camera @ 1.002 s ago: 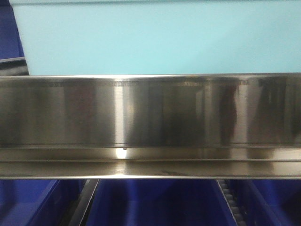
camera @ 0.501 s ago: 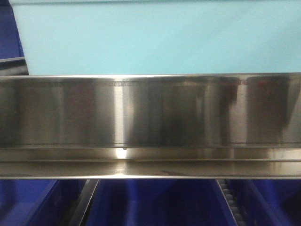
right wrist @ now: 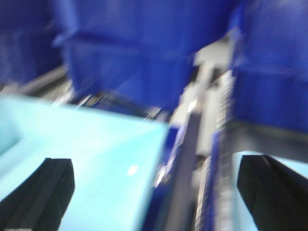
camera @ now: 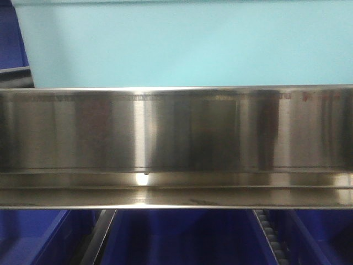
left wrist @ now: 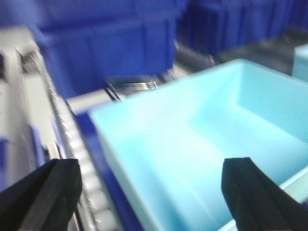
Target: Move two blue bins to right shelf middle
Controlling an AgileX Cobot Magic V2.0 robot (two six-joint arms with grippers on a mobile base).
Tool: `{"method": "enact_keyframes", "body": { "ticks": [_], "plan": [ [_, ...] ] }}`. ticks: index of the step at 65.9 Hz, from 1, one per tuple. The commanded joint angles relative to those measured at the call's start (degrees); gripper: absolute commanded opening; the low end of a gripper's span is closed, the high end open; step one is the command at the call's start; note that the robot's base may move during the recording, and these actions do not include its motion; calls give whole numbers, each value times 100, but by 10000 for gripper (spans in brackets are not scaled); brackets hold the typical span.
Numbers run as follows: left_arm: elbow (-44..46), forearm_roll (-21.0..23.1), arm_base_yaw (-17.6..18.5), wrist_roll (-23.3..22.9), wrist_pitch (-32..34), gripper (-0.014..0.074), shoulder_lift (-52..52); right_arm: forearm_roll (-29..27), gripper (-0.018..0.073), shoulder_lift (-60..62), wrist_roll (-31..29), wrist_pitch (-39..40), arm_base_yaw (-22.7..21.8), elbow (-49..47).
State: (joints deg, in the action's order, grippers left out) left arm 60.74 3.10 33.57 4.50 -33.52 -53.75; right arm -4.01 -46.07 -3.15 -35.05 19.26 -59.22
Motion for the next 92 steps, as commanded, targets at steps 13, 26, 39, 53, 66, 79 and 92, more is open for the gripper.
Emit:
{"method": "enact_keyframes", "body": {
  "ticks": [13,26,39,53,66,79,92],
  "plan": [
    [840,316,45,-251,-628,498,-1055,18,570,-1362,-34,-654,408,-1006],
    [1463,127,33,-890,-1201,498,-1725,18,570,-2211,91,-1462,408,-1712],
    [2065,-666,11,-1664,-2105,498,-2336,350,570,-2815,686,-2202,408,-2235],
    [2594,-496,-530,-1958,-2805,498,-2944,753,570,-3240,1186,-2527,293,-2297],
    [2616,-199,-541,-1690,-2817,498,-3352,580,570,-3584,1186,-2625,145,-2297],
    [2616,-159,-481,-1675,-2817,498,-3675,444,570,-3879,1186,-2601,145,-2297],
    [2616,-130,-481,-1675,-2892,493,-3884,447,568,-4121,1186,-2578,145,-2297]
  ]
}}
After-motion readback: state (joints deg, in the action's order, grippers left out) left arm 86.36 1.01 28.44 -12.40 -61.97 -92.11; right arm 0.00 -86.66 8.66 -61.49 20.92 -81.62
